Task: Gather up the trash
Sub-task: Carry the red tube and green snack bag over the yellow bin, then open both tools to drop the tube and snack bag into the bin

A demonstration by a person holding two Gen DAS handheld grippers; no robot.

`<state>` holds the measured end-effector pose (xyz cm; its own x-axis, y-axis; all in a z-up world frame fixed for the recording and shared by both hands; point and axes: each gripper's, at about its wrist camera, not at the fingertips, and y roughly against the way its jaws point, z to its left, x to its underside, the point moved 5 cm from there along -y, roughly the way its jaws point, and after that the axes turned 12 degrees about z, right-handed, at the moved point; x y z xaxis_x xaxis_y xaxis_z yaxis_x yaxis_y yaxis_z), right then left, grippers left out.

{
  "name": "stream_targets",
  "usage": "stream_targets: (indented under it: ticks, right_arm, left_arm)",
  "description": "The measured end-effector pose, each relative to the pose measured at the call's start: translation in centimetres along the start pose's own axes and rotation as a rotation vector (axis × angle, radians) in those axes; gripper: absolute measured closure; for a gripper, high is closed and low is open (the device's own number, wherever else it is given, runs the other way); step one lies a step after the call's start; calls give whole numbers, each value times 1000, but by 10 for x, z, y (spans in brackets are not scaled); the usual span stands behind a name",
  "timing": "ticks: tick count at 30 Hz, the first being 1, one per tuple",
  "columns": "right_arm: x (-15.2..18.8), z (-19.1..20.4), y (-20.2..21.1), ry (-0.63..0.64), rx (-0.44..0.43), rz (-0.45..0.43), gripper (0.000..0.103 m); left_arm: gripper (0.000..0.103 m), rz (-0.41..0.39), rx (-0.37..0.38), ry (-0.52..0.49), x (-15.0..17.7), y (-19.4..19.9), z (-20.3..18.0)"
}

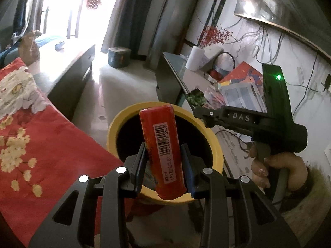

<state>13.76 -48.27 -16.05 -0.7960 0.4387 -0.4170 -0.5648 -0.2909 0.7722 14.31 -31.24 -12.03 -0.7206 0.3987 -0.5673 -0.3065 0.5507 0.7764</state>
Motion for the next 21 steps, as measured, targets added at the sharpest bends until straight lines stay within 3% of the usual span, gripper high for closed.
stream_targets:
  ticks: [7,10,12,13,16,20,21]
  right_arm:
    - [-1,-11,-3,-49,-10,2,66]
    - [-2,-17,-1,-78,-22,-2,58]
    - [-2,-21,0,-99,-28,-6,53]
    - [-2,-22,1,-100,-28,-8,53]
    - [-3,-24,4,-100,-21,-18,43]
    - [-2,-26,6,-108,-13,-23,35]
    - [-2,-25,7,-110,-8,-24,35]
  left_arm:
    - [71,49,27,-20,-1,-34,-8]
    - [70,70,52,-32,-3,-45,-10]
    - [60,80,53,-51,-7,-53,-13]
    - [48,85,53,-56,-7,-55,-12]
    - [39,100,52,-55,-8,-60,-10]
    - [11,109,37,-44,-8,-58,-4]
    - [9,108,26,-42,-8,-56,-2]
